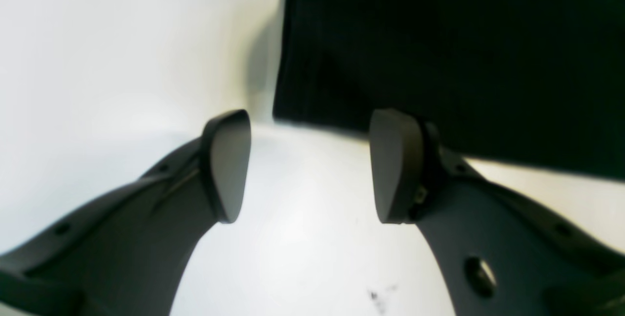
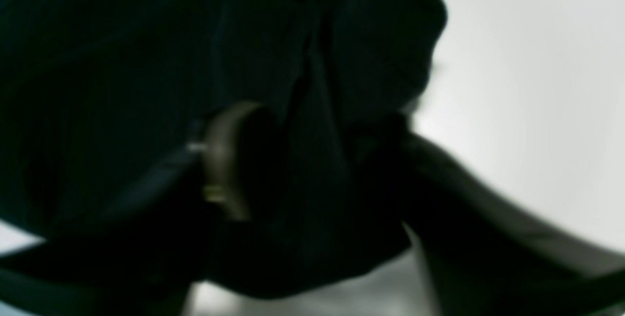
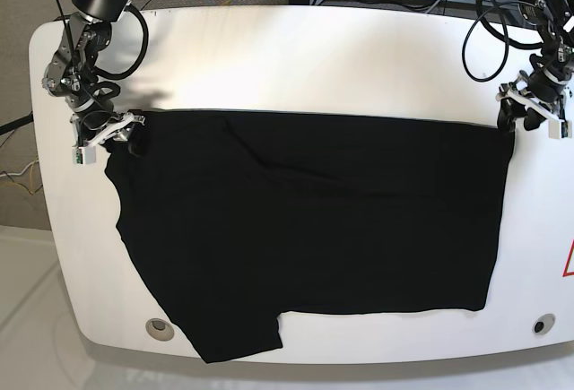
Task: Fold the T-shirt properly
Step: 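Regrasp the shirt edge with both grippers and pull it toward the robot, then open the left gripper and lift it off the shirt corner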
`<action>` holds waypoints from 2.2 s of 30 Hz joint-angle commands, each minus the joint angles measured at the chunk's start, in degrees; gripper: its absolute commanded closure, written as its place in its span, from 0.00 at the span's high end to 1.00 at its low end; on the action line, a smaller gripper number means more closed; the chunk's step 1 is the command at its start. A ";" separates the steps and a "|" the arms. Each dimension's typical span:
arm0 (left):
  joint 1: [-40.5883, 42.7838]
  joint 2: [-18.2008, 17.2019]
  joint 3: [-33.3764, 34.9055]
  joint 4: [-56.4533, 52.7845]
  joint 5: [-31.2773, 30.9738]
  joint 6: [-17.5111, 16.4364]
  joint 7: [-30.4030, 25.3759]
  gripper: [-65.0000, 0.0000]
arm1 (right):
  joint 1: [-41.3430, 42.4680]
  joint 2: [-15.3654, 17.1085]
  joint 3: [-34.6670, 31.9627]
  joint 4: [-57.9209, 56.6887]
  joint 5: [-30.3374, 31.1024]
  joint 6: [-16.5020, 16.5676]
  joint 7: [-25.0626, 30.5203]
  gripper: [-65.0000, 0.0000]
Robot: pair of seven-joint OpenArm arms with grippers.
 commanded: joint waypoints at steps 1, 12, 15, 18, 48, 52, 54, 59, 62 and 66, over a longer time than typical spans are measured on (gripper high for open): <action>-0.02 -1.45 -0.50 1.34 -0.89 0.01 -0.92 0.54 | -0.67 0.48 0.70 1.17 -2.08 0.56 -3.70 0.22; -0.75 -1.36 0.03 1.08 -1.31 0.16 0.52 0.51 | -0.40 0.90 0.74 1.78 -1.97 0.95 -3.05 0.00; -1.07 -1.46 0.30 0.45 -1.44 0.13 0.70 0.50 | -0.48 1.03 0.99 2.06 -2.01 0.95 -2.98 0.00; -1.42 -1.43 0.81 -0.43 -1.35 0.11 0.67 0.48 | -0.58 1.20 1.20 2.22 -1.96 0.95 -2.91 0.00; 1.71 -1.20 6.68 -1.02 -0.28 1.81 -4.03 0.00 | -5.67 1.32 1.76 11.78 -0.74 0.45 -4.01 0.00; 3.68 -1.22 6.48 0.95 -0.63 1.80 -4.66 0.00 | -5.95 1.32 2.16 13.06 -0.52 0.27 -4.40 0.00; 4.40 -1.16 6.38 1.47 -0.74 1.89 -4.78 0.00 | -5.55 1.35 2.28 12.84 -0.13 0.43 -4.30 0.00; 5.90 -1.08 6.09 2.68 -1.02 2.06 -5.02 0.00 | -5.11 1.38 2.62 12.50 0.52 0.67 -4.46 0.00; 6.86 -1.03 6.01 3.53 -1.11 2.04 -5.09 0.00 | -5.48 1.38 2.85 12.56 0.87 0.75 -4.72 0.00; 10.24 -0.81 6.12 6.45 -1.38 1.99 -4.39 0.00 | -8.00 1.43 2.51 13.42 1.52 0.74 -4.80 0.00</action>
